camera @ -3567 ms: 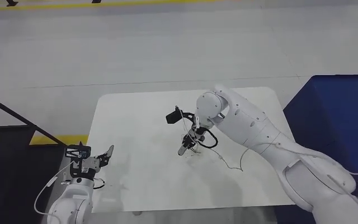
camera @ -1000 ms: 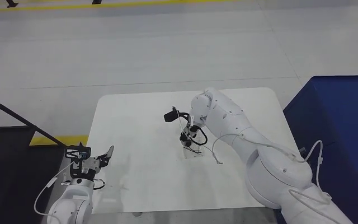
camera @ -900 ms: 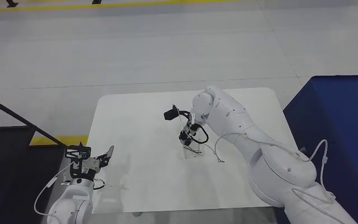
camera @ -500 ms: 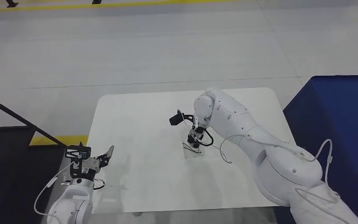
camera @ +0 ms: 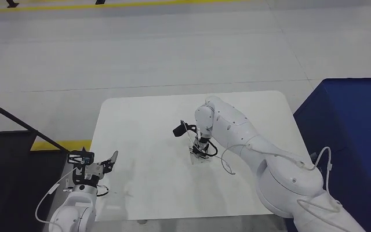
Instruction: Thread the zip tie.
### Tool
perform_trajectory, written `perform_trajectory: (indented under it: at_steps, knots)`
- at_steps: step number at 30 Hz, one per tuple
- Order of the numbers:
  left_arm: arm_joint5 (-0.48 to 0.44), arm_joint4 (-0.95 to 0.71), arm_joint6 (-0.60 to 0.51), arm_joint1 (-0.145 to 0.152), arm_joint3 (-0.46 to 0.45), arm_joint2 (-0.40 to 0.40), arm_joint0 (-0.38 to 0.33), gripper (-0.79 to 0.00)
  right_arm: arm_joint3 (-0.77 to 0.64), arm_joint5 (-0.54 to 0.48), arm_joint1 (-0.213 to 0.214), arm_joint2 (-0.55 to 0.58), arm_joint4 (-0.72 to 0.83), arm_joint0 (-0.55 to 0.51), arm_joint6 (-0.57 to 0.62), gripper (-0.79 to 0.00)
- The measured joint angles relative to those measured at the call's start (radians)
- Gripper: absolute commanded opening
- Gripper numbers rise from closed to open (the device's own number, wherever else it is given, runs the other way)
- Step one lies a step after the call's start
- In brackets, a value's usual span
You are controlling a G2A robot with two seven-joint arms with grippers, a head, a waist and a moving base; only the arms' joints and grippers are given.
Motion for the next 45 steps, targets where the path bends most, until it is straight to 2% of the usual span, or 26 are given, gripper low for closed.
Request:
perform_trajectory:
  at_steps: [13,19,20,26,33,45]
  knots:
    - [0.0,0.0,0.0,0.0,0.0,0.0,0.0,0.0,0.075,-0.026,-0.044,0.0,-0.025,-0.004,-0.026,-0.671]
    - [0.0,0.0,0.0,0.0,0.0,0.0,0.0,0.0,0.1,-0.031,-0.056,0.0,-0.031,-0.006,-0.031,-0.736]
    - [0.0,0.0,0.0,0.0,0.0,0.0,0.0,0.0,0.103,-0.031,-0.058,0.0,-0.031,-0.006,-0.031,-0.785]
    - [0.0,0.0,0.0,0.0,0.0,0.0,0.0,0.0,0.114,-0.033,-0.062,0.0,-0.021,-0.007,-0.033,-0.785]
    - [0.0,0.0,0.0,0.0,0.0,0.0,0.0,0.0,0.093,-0.038,-0.046,0.0,0.044,0.006,-0.038,-0.785]
    - [0.0,0.0,0.0,0.0,0.0,0.0,0.0,0.0,0.023,-0.018,0.026,0.0,0.13,0.032,-0.018,-0.785]
